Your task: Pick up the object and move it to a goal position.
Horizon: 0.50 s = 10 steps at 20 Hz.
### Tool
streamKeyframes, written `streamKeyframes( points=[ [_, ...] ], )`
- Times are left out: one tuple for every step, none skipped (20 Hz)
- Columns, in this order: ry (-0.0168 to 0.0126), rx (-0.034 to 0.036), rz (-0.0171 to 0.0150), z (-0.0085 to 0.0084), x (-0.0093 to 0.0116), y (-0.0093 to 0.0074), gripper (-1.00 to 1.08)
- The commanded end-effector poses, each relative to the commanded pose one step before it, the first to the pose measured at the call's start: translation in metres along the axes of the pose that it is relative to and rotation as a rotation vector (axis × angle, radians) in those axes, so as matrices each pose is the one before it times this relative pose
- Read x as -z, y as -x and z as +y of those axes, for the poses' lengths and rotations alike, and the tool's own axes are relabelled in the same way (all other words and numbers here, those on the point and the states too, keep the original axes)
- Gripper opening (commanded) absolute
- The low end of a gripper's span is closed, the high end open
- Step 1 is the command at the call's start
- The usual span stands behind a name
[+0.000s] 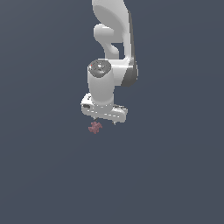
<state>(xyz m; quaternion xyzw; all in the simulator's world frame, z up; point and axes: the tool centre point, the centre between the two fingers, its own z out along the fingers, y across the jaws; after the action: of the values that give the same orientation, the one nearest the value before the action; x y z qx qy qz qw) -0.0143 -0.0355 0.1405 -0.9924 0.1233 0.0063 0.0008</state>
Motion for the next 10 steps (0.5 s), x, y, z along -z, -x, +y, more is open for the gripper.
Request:
streamKeyframes(
  points=[
    [-0.00221, -0.08295, 0.00112, 0.01176, -0.00962, 0.00039, 1.0],
    [-0.00078, -0.03729, 0.00074, 0.00529, -0.0042, -0.00016, 1.0],
    [-0.00061, -0.03617, 0.0008, 0.00517, -0.00402, -0.00029, 1.0],
    [-0.00044, -0.03415, 0.00083, 0.00492, -0.00376, -0.00039, 1.0],
    [-0.0003, -0.03212, 0.00086, 0.00466, -0.0035, -0.00048, 1.0],
    [-0.00018, -0.03008, 0.00088, 0.00438, -0.00324, -0.00054, 1.0],
    [-0.00008, -0.02803, 0.00088, 0.0041, -0.00299, -0.00059, 1.0],
    [-0.00001, -0.02597, 0.00088, 0.00381, -0.00275, -0.00062, 1.0],
    [0.00005, -0.02392, 0.00086, 0.00352, -0.00251, -0.00064, 1.0],
    [0.00009, -0.02185, 0.00083, 0.00323, -0.00228, -0.00064, 1.0]
  ],
)
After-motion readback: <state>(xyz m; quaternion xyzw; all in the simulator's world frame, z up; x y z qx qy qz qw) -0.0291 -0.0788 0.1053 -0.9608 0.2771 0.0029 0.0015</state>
